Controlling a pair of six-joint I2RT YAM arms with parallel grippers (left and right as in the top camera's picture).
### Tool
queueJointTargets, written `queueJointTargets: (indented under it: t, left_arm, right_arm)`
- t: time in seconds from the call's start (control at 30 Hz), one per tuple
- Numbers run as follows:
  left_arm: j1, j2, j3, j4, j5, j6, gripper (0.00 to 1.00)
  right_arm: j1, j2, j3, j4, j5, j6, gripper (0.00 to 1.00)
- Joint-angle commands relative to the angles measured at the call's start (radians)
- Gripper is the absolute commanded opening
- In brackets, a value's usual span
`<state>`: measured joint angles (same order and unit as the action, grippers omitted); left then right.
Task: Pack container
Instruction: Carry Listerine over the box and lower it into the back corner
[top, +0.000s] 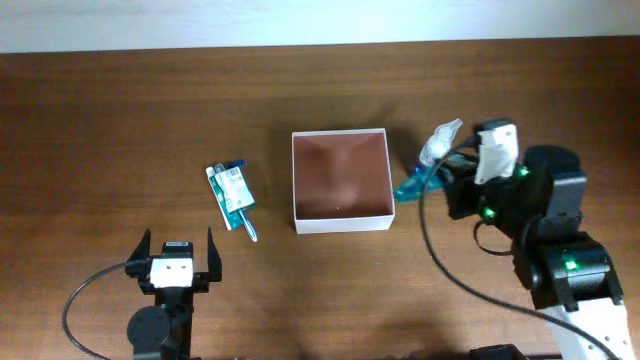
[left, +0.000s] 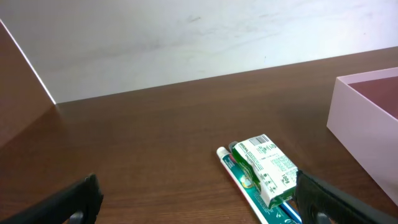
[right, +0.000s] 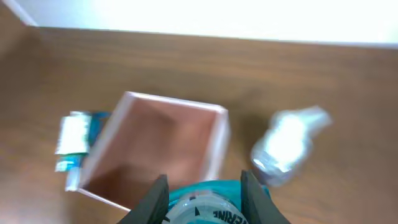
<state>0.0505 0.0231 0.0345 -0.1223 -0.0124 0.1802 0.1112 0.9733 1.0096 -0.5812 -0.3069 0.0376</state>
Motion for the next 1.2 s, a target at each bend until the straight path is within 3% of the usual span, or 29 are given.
queueJointTargets:
  t: [0.0,0.27,0.5,1.17]
  left_arm:
    - [-0.005,-0.006,-0.007,0.003,-0.007,0.016,0.99]
    - [-0.005,-0.006,-0.007,0.003,-0.007,0.016,0.99]
    - [-0.005,-0.006,-0.007,0.003,-0.007,0.016,0.99]
    - [-0.005,-0.006,-0.007,0.003,-0.007,0.016,0.99]
  right_arm:
    - [0.111,0.005,0.111,0.029,0.021,0.077,0.25]
    - [0.300,0.216,0.256,0.072,0.163,0.130,0.25]
    - [0.399,0.470,0.434,0.014,0.464,0.189,0.25]
    - [0.425,0.730,0.493,0.047,0.618,0.270,0.25]
